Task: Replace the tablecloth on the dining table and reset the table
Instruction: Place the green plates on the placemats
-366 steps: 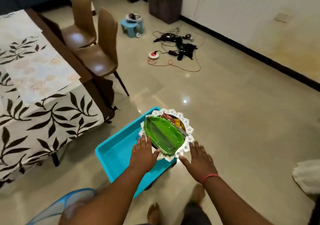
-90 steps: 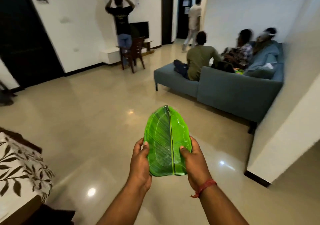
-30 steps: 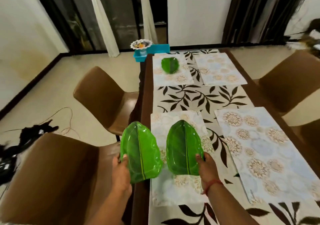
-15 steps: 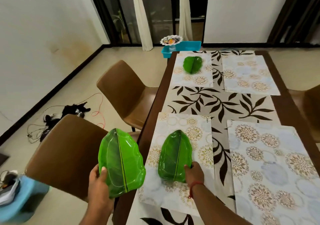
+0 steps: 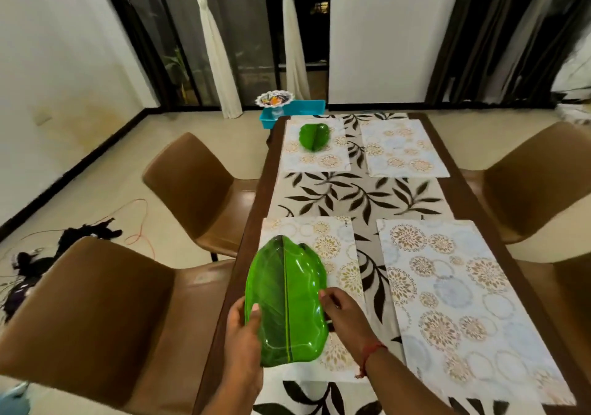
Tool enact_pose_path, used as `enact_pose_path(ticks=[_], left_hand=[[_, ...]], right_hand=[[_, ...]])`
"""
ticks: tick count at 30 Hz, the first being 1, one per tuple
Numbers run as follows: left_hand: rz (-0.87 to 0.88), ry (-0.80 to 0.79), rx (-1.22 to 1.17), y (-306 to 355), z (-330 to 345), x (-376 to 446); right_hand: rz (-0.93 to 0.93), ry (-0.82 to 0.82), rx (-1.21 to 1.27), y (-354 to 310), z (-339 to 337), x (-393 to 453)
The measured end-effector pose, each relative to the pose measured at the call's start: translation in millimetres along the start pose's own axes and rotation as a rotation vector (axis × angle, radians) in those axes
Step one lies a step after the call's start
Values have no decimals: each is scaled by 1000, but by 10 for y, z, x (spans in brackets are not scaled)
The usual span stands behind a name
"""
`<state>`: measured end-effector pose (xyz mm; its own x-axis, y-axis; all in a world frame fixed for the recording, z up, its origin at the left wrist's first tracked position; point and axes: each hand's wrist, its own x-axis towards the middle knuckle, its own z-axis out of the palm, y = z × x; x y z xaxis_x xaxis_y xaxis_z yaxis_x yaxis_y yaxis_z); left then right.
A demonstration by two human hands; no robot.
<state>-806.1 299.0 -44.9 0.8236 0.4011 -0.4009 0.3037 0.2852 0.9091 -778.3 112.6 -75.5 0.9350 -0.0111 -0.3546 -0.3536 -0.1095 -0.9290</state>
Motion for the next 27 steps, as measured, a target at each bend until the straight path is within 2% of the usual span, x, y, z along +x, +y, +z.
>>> enact_pose_path(ticks=[5,9,14,21,27], left_hand=[[-61,-158,63,-275,282,-226],[-49,-213,128,-380,583,-464],[-49,-218,151,-414,1022,-615],[-29,-35,182,-543,1685,-702],[-3,149,184,-751,1949,-871]], right_hand=[[-64,236,-81,82,-289,-459],[-76,387,-253,245,-648,-619],[-65,462,-171,215,-1130,-622],[-42,494,-62,501,-2257,-227],[87,480,-157,952,-3112,114]])
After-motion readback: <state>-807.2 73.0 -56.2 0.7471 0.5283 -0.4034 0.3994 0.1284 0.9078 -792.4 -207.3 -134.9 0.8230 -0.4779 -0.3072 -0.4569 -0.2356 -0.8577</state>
